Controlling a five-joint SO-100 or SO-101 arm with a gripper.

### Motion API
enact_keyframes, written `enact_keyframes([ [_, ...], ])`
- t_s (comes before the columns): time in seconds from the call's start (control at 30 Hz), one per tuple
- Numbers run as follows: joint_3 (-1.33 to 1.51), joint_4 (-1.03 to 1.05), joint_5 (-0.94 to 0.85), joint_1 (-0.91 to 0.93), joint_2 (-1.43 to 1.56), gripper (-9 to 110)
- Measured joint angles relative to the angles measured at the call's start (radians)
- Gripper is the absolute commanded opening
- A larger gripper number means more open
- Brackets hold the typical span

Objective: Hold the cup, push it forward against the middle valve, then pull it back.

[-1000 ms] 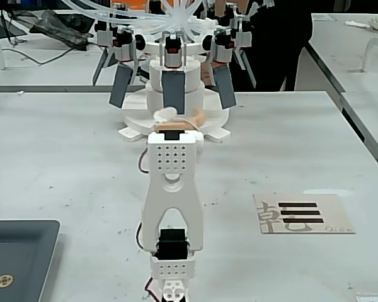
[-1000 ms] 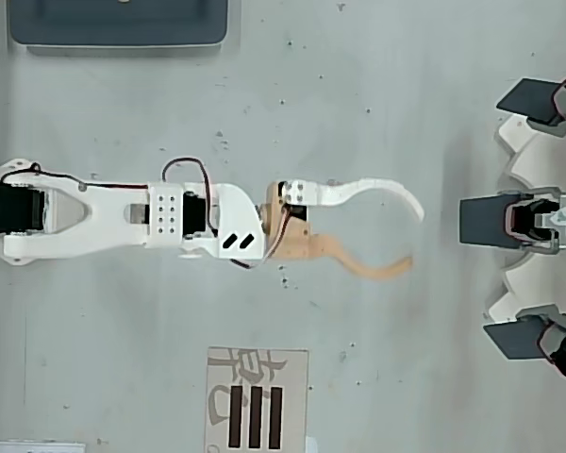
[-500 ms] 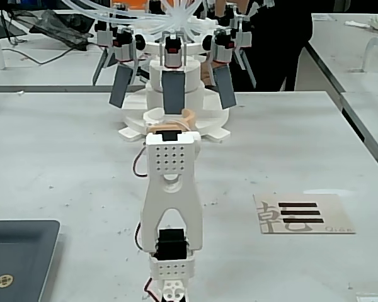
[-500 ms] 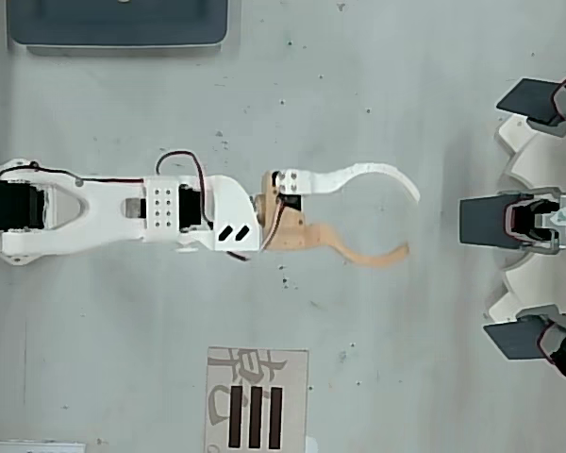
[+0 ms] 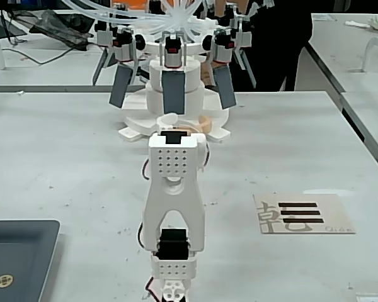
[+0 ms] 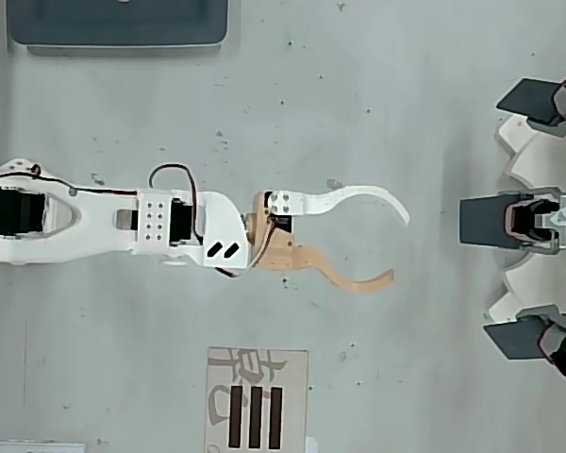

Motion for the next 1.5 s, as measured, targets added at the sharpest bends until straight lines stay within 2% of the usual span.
enact_keyframes([
  [1.27, 0.035, 0.002, -0.002, 0.026, 0.026, 14],
  [1.5, 0.035, 0.002, 0.002, 0.026, 0.028, 7],
])
